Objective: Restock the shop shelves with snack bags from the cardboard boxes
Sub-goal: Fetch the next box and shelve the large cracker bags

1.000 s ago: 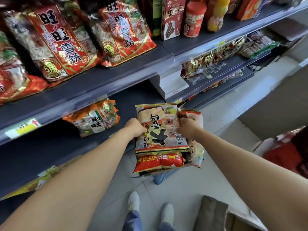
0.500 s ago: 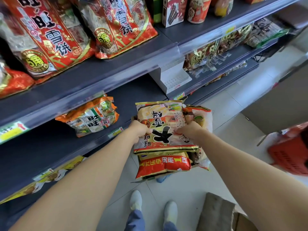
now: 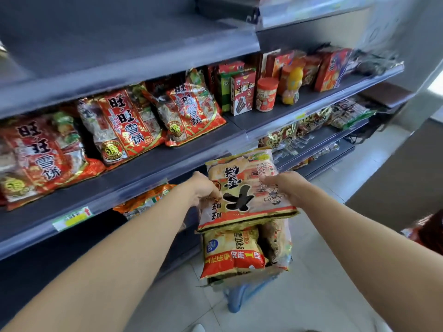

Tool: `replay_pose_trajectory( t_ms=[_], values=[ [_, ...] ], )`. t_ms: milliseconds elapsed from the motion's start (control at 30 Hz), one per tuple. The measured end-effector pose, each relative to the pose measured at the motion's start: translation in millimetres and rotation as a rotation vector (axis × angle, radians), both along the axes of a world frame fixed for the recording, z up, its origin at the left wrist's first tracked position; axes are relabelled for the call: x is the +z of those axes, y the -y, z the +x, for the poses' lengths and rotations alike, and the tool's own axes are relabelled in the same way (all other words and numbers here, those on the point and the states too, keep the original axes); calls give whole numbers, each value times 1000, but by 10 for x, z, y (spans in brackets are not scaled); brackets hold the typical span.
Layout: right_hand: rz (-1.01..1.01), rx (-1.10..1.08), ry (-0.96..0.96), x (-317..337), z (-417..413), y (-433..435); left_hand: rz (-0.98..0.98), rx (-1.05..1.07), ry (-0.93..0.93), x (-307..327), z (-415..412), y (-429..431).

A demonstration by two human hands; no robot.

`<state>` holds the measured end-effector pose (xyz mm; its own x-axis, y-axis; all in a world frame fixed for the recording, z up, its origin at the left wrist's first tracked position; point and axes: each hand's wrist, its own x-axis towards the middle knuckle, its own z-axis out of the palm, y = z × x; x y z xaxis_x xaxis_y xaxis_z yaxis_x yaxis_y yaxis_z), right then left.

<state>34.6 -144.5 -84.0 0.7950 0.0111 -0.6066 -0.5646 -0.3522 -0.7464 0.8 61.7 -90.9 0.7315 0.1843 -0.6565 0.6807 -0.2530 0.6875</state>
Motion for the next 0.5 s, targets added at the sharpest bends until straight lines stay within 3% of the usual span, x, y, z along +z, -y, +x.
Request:
replay_pose_trajectory(
  t_ms=[167,300,367,500],
  values=[
    [-53,173,48,831,-197,205,20,-103,13,562,-157,195],
    [-75,254,283,1281,-269,282,144,-182,109,938,-274,330],
    [-130,306,400,1465,-287,263,279,-202,238,1113,-284,380],
    [-361,485,650,1838,-362,150,709,-197,704,1531,-332,438]
  ],
)
